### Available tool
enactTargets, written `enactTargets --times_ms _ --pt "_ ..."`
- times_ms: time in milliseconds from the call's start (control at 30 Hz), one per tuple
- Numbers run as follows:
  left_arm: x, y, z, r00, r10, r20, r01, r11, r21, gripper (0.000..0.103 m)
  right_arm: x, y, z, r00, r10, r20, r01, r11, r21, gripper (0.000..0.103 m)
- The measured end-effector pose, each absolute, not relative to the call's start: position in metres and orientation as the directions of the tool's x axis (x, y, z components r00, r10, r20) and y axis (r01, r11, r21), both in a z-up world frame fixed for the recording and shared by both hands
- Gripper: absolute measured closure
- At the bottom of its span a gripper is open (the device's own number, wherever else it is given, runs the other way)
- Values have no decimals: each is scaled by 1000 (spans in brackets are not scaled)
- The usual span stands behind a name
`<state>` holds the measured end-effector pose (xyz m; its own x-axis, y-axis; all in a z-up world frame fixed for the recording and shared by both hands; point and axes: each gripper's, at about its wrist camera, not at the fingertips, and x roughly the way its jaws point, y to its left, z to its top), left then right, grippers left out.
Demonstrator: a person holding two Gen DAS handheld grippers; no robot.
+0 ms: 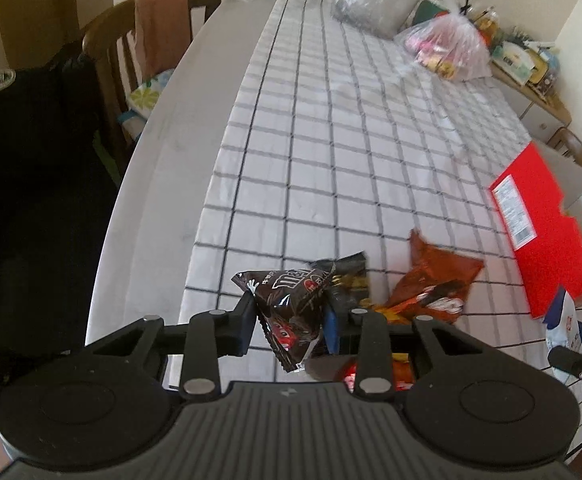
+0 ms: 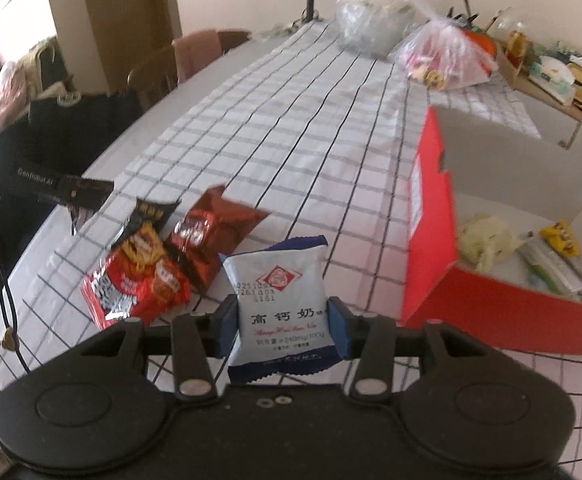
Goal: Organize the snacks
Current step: 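Grasp the brown chocolate bag with left tool while right tool grasps white milk packet, then carry both packets into the red box and open both tools to release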
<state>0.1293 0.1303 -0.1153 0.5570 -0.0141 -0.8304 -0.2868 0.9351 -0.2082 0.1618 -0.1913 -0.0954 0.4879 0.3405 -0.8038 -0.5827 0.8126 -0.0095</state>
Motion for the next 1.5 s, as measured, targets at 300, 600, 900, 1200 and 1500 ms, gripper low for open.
enactTargets --times_ms 300,600,900,1200,1500 --pt "136 90 -67 627 -48 -777 -205 953 -225 70 168 -224 -55 562 360 -745 -548 836 -9 57" --pt "159 29 -34 665 -106 -739 -89 971 -220 70 181 -261 -30 627 346 -698 -501 865 -21 57" --pt "188 -45 -16 683 -178 -709 32 976 -214 70 205 -308 -20 677 295 -675 -426 904 -31 58" --pt "223 -111 -13 666 -225 -711 101 972 -213 70 236 -359 -20 692 243 -680 -362 931 -36 57" --pt "259 -168 -24 629 -233 -742 131 972 -195 70 271 -396 -34 669 204 -715 -346 937 -56 58"
